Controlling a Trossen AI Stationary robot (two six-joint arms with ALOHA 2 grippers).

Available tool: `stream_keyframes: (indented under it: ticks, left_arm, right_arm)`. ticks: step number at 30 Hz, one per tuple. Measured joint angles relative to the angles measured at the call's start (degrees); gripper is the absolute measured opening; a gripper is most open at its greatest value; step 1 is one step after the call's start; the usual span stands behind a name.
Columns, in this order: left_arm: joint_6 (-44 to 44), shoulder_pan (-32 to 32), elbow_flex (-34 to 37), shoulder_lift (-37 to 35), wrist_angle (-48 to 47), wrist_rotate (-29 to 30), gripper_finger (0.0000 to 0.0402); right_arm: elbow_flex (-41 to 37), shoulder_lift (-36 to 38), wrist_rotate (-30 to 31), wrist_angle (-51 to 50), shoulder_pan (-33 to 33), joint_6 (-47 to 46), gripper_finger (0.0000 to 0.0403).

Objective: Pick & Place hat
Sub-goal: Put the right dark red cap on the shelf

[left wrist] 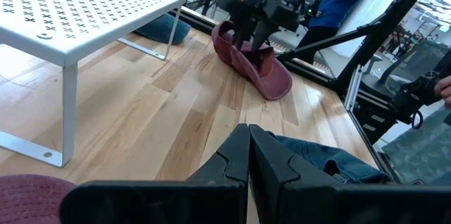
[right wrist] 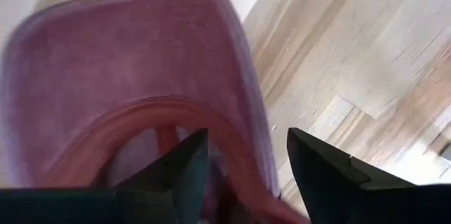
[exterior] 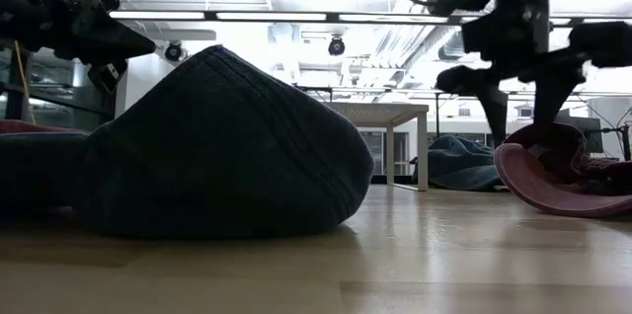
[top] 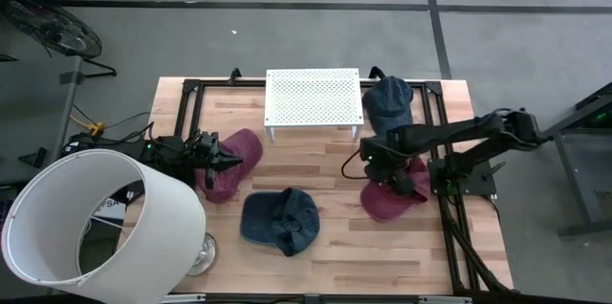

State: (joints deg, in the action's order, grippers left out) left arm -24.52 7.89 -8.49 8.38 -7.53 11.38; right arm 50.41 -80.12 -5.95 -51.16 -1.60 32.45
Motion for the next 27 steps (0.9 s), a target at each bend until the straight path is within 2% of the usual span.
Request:
stream_keyframes:
  ticks: [7,13,19,27]
  left_arm:
    - [0.0,-0.01,0.0,0.01,0.0,0.0,0.0001]
    - [0.01,-0.01,-0.01,0.0,0.0,0.0,0.0001]
    - [-0.01,-0.01,-0.01,0.0,0.0,0.0,0.0001]
    - [0.0,0.0,0.0,0.01,0.0,0.0,0.0001]
  right_arm:
    - [0.0,-4.37,0.26,1.09,-1.06,0.0,0.0182]
    - [0.0,-5.28,0.24,-0.14,-1.06,0.03,0.0162]
    - [0.0,-5.28,0.0,-0.51,-1.06,0.04,0.0118]
    - [0.0,-5.28,-0.46,-0.62,-1.06,0.12,0.0038]
